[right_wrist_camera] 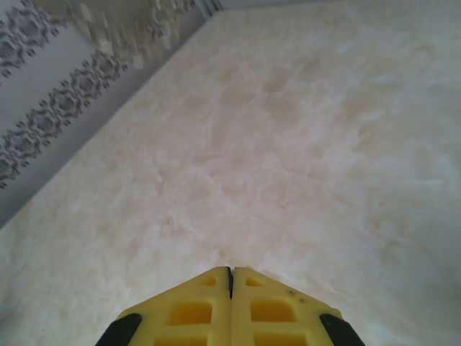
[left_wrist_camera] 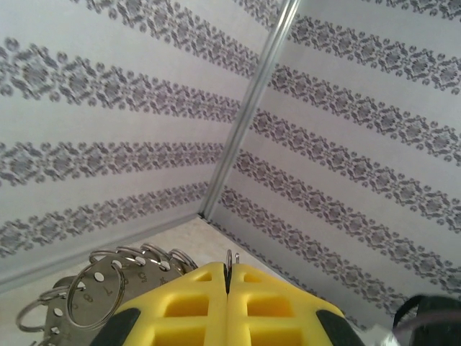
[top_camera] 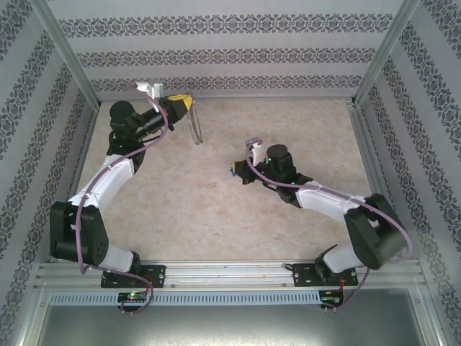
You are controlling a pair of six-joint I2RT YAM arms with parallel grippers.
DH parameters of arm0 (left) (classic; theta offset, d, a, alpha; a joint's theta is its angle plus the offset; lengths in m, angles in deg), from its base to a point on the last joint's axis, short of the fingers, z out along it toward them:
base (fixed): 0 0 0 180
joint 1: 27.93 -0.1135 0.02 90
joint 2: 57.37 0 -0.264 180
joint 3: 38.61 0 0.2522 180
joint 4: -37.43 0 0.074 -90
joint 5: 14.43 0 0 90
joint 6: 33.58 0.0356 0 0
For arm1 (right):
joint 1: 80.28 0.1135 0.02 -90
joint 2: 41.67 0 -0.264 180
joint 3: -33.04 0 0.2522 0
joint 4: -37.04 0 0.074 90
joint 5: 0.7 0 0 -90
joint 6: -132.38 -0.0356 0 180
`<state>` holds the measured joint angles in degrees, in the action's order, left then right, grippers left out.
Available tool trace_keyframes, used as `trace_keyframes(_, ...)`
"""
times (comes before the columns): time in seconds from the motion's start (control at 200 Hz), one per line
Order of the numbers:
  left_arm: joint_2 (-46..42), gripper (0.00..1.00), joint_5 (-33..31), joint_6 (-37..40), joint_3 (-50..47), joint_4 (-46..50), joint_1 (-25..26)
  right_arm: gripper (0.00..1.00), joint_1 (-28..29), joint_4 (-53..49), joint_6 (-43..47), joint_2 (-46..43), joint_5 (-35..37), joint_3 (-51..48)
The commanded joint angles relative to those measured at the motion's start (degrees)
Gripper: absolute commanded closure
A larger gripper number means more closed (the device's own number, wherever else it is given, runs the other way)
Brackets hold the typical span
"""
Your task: Put the keys on the keyring
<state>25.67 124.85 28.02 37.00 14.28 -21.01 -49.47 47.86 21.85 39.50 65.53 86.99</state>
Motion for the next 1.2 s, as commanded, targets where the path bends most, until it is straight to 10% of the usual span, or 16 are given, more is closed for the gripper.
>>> trace_keyframes(0.0,-2.12,1.00,1.19,0.64,-2.08,-4.05,2.75,1.00,-2.63,1.05,1.22,-5.75,-3.57,-3.27)
trace_keyframes(1.199,-4.21,1.00,6.65,29.72,-6.62,11.88,24.42,1.00,-10.22,1.58,0.79,-36.43,-12.52,-11.89)
